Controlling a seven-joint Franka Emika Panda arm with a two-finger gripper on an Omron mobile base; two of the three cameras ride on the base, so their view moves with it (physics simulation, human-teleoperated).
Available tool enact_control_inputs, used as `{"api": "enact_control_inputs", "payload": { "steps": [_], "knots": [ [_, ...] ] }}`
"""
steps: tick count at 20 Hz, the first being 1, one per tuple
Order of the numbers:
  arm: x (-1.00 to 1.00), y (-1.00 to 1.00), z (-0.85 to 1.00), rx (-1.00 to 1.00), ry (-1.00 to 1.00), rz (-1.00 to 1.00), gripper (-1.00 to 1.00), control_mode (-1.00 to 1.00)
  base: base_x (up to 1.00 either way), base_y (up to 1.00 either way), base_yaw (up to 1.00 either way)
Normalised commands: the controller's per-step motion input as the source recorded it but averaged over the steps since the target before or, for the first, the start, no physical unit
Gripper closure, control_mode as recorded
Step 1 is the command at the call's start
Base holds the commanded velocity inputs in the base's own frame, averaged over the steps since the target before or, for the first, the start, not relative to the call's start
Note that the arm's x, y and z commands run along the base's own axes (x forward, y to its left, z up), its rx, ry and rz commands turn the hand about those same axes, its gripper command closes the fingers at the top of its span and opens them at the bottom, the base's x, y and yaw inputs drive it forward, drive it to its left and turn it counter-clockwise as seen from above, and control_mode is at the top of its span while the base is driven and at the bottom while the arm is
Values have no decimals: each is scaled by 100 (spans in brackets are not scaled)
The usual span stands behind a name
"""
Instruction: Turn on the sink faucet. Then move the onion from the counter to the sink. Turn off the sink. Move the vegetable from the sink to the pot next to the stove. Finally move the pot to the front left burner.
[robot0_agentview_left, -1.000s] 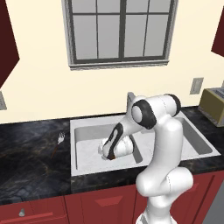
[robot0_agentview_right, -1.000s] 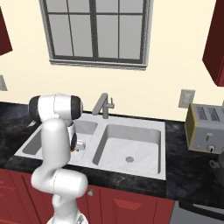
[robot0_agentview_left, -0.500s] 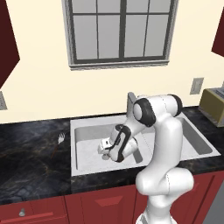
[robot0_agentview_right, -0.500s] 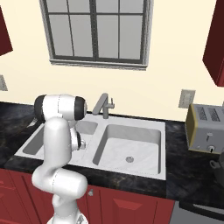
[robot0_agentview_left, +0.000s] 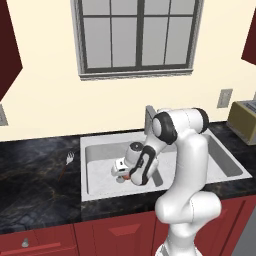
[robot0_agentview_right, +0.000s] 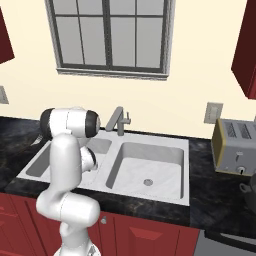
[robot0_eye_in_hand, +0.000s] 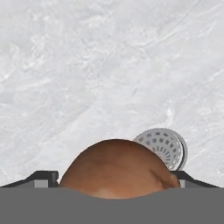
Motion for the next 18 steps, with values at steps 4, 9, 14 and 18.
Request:
{"api": "enact_control_inputs", "payload": {
  "steps": [4, 9, 14, 18],
  "knots": [
    [-14, 3, 18, 0, 0, -6, 100, -100, 0, 0, 0],
    [-24, 0, 60, 0, 0, -6, 100, -100, 0, 0, 0],
    [-10, 0, 86, 0, 1, -3, 100, -100, 0, 0, 0],
    [0, 0, 98, 0, 1, 0, 100, -100, 0, 0, 0]
  ]
}}
